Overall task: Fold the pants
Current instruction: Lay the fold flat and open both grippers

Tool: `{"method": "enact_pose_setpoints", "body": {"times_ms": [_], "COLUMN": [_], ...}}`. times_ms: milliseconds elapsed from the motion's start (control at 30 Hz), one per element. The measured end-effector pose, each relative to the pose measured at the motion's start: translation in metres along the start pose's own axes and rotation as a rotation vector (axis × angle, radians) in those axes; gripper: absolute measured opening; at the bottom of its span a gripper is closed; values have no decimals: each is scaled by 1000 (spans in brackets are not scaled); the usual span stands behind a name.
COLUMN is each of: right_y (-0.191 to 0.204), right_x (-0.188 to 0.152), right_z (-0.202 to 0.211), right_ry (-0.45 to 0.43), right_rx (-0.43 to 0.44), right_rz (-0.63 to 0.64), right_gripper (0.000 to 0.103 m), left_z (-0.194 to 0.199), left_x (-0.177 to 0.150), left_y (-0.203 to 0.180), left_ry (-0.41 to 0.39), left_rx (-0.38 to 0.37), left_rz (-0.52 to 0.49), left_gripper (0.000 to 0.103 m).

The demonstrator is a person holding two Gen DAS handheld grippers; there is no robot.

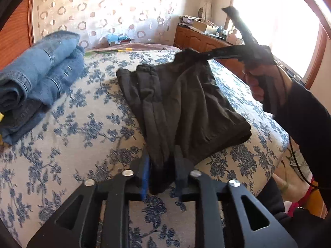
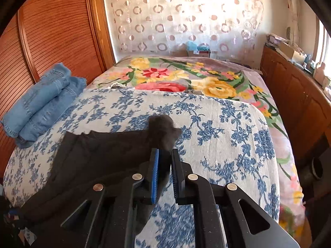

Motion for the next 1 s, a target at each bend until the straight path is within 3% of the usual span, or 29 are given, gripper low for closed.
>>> {"method": "enact_pose_setpoints", "body": {"times_ms": [67, 233, 433, 633, 833, 1000], "right_y": [7, 32, 50, 56, 59, 62], "right_x": [-6, -32, -73, -104, -112, -113], "right_z": [10, 31, 41, 44, 46, 44], "right_ry": [-13, -33, -9, 22, 23, 7], "right_rx": [14, 67, 89, 94, 75, 74], "right_rz": [10, 45, 51, 34, 39, 28], "right_gripper": [20, 40, 42, 42, 42, 42], "left_z": [4, 10, 6, -8, -37, -66], "left_x": [5, 19, 45, 65, 86, 101], "left_y": [2, 9, 11, 3, -6, -14], "left_ry": [-18, -52, -92, -109, -81, -47], "left_rx": [14, 15, 44, 25, 4, 11], "left_rz": [-7, 7, -4, -39, -79, -127], "left_gripper": [50, 67, 67, 67, 50, 43]}}
Point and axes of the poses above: each gripper's, at about its wrist camera, not at the fingertips, and z roughly against the way its jaws point, y to its left, x to its top, the point moved 10 cm from there along -z, roughly the way its jaws point, and after that the axes turned 13 degrees about x, right-handed, at the moved point
